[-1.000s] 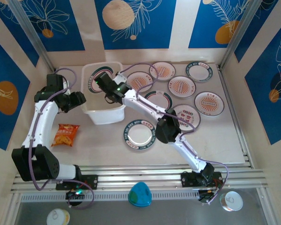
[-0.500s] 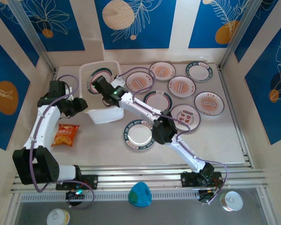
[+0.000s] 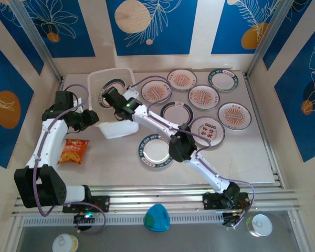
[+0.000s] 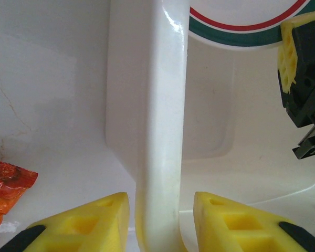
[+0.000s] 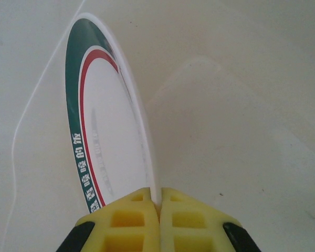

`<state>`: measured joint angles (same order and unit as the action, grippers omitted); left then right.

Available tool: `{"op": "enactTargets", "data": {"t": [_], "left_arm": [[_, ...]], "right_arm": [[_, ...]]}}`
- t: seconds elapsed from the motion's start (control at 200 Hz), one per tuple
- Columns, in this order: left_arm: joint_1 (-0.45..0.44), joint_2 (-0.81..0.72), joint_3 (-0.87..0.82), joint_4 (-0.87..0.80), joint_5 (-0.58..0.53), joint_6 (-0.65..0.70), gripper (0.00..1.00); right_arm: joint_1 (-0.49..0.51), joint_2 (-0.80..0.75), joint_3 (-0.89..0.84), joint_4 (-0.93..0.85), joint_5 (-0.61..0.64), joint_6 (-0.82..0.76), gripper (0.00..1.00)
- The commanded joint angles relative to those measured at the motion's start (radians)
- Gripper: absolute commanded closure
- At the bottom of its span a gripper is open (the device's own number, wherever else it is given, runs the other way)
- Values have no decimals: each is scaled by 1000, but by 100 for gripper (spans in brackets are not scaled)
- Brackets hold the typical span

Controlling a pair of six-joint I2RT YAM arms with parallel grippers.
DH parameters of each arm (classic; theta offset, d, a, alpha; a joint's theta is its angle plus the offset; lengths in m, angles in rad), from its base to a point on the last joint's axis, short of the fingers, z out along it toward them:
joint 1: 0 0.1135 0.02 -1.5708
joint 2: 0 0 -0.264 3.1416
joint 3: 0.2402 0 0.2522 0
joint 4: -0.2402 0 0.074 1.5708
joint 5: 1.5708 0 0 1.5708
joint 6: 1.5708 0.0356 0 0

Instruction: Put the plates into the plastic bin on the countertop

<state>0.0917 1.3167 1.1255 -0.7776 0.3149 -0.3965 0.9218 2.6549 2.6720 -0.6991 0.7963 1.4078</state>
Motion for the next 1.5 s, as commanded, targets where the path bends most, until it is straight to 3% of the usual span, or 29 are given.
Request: {"op": "enactTargets", "data": {"t": [0.0, 0.275, 0.735, 1.015, 1.325, 1.495], "left_arm": [[8, -17, -18, -15, 21, -12, 62], [8, -17, -29, -12, 25, -11, 62], [9, -11, -41, -10, 13, -5, 62], [8, -9, -26, -17, 8, -4, 58], [-4, -38, -27, -9, 38, -49, 58], [-29, -62, -41, -2, 31, -82, 58]], "right_arm": [[-21, 44, 28, -49, -31, 41, 99], [-24, 56, 29, -90, -58, -7, 96], [-30, 48, 26, -121, -76, -76, 65], [-19, -87, 20, 0, -91, -295, 55], [-24, -242, 9, 69, -308, -586, 41], [-70, -343, -45, 19, -451, -614, 36]]}}
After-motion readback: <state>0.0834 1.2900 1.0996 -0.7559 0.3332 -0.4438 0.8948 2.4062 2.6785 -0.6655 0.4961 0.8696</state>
